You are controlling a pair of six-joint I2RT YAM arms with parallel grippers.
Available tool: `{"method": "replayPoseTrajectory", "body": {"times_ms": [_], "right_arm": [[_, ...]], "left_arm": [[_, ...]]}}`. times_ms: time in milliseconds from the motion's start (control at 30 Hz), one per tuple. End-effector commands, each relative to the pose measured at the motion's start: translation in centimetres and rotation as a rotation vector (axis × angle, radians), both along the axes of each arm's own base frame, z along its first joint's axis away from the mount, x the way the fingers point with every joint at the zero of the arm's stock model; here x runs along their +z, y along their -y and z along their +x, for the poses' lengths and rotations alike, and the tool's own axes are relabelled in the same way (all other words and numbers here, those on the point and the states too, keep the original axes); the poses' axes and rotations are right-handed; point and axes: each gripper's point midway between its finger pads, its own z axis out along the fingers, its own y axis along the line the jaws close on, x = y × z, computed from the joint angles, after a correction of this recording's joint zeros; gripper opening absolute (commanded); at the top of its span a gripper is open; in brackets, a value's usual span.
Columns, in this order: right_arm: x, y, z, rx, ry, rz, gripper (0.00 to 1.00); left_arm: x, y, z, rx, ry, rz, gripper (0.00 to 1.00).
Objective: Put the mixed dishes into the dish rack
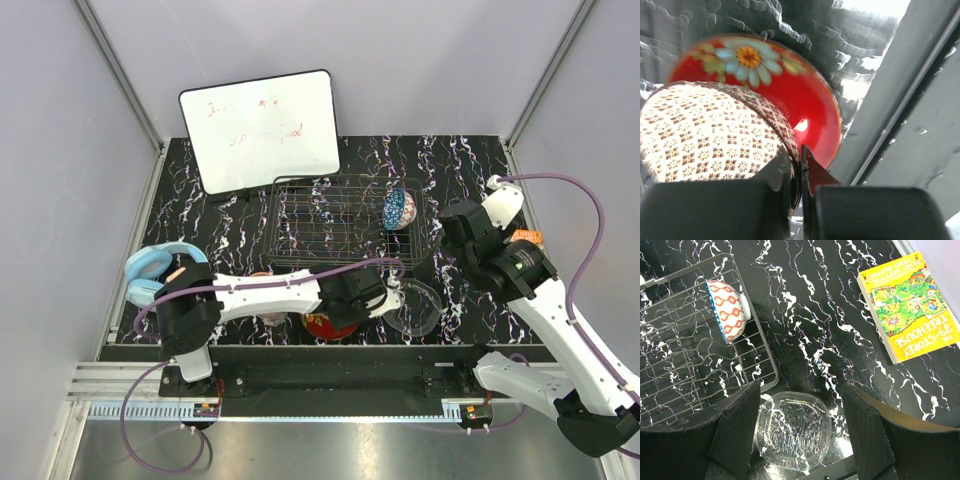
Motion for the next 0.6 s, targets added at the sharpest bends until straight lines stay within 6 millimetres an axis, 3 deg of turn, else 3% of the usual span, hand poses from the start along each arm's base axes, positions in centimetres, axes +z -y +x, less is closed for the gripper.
{"method": "replayPoseTrajectory", "body": {"times_ms": [0, 67, 133, 233, 267, 300, 333, 367, 400, 433, 533, 567], "right_arm": [[0.9, 0.3, 0.1, -0.018, 0.049, 0.020, 0.73], [1.0, 0.4, 0.1, -0.017, 0.050, 0.014, 0.73], [1.2, 0.6, 0.0, -0.020, 0.059, 0.013, 0.73], [1.9, 1.1, -0.4, -0.038, 0.090, 0.025, 0.72], [2.1, 1.3, -0.5, -0.044, 0.098, 0.027, 0.71], [2.1, 1.4, -0.5, -0.047, 0.103, 0.030, 0.71], [2.4, 1.6, -0.7, -0.056, 0.119, 0.038, 0.71], [2.4, 1.7, -0.8, -0.063, 0.123, 0.042, 0.71], [2.2, 1.8, -0.9, -0.069, 0.126, 0.048, 0.70], [2.4, 2.0, -1.2, -0.072, 0.140, 0.059, 0.69], [2.4, 2.3, -1.6, -0.080, 0.165, 0.087, 0.66], [2.3, 2.3, -1.7, -0.078, 0.169, 0.093, 0.66]], "left_arm": [[2.7, 3.5, 1.0, -0.015, 0.024, -0.119, 0.00], [3.9, 3.9, 1.1, -0.022, 0.033, -0.129, 0.00], [7.1, 5.5, 1.8, -0.033, 0.062, -0.201, 0.00], [14.3, 8.0, 2.4, -0.038, 0.056, -0.392, 0.00], [18.0, 9.7, 1.7, -0.060, -0.011, -0.526, 0.00], [20.7, 9.5, 3.4, -0.010, -0.048, -0.627, 0.00], [22.6, 9.9, 3.4, 0.074, -0.156, -0.724, 0.00], [26.2, 11.0, 3.2, 0.051, -0.268, -0.867, 0.00], [26.9, 10.5, 6.0, 0.135, -0.331, -0.919, 0.00], [27.9, 10.8, 6.5, 0.234, -0.448, -0.962, 0.00], [30.2, 11.6, 10.0, 0.295, -0.547, -1.131, 0.00], [32.3, 12.0, 10.5, 0.246, -0.554, -1.202, 0.00]]}}
